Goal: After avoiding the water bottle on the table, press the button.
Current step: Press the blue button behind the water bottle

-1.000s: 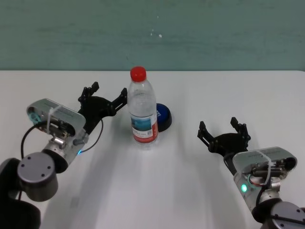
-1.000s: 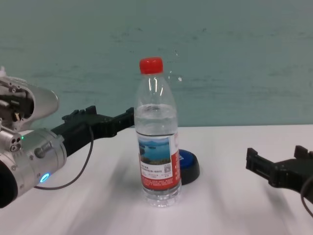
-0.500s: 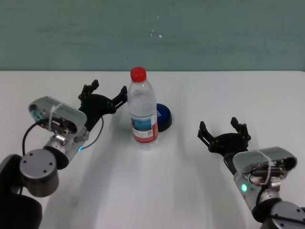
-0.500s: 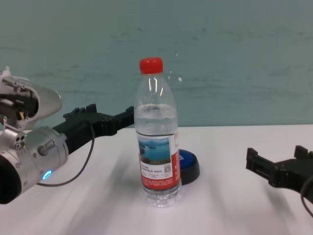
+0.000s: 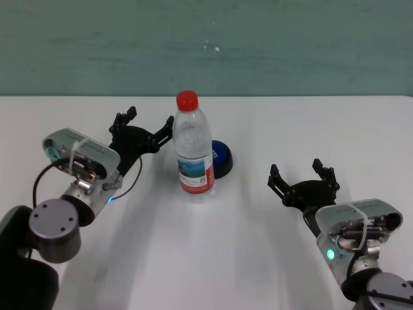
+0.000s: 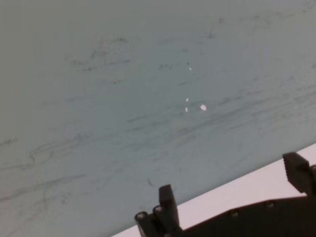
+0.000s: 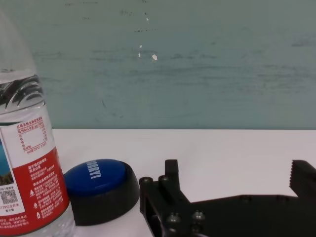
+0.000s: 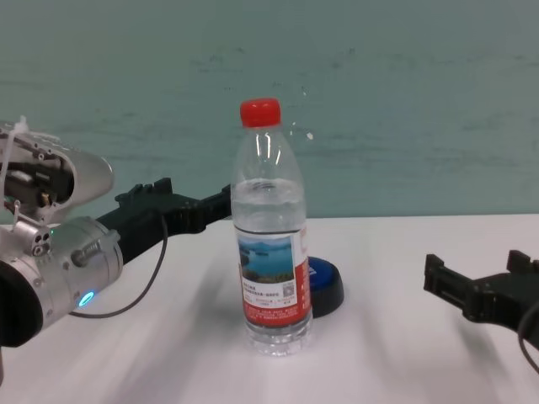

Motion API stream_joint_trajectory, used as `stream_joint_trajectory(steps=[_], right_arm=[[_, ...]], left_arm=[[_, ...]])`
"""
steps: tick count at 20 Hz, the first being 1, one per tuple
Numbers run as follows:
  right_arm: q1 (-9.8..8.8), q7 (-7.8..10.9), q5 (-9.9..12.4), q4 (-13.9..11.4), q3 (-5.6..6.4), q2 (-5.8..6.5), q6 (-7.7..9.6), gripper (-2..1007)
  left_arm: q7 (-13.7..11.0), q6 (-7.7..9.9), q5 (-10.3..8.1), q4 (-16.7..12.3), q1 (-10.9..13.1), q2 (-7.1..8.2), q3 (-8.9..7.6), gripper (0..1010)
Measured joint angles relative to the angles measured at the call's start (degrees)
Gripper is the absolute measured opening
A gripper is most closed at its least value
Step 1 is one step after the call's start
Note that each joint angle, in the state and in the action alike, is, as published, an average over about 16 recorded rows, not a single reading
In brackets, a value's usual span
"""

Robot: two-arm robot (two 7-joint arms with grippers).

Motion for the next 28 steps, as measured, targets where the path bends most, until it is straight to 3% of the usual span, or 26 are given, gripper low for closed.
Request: stream_joint_trajectory(steps=[28], right_arm=[[0.0, 0.0, 0.0, 0.0, 0.0, 0.0, 0.0, 1004]], left_arm=[[-0.29, -1.4, 0.09, 4.03, -2.38, -0.66, 0.12, 1010]])
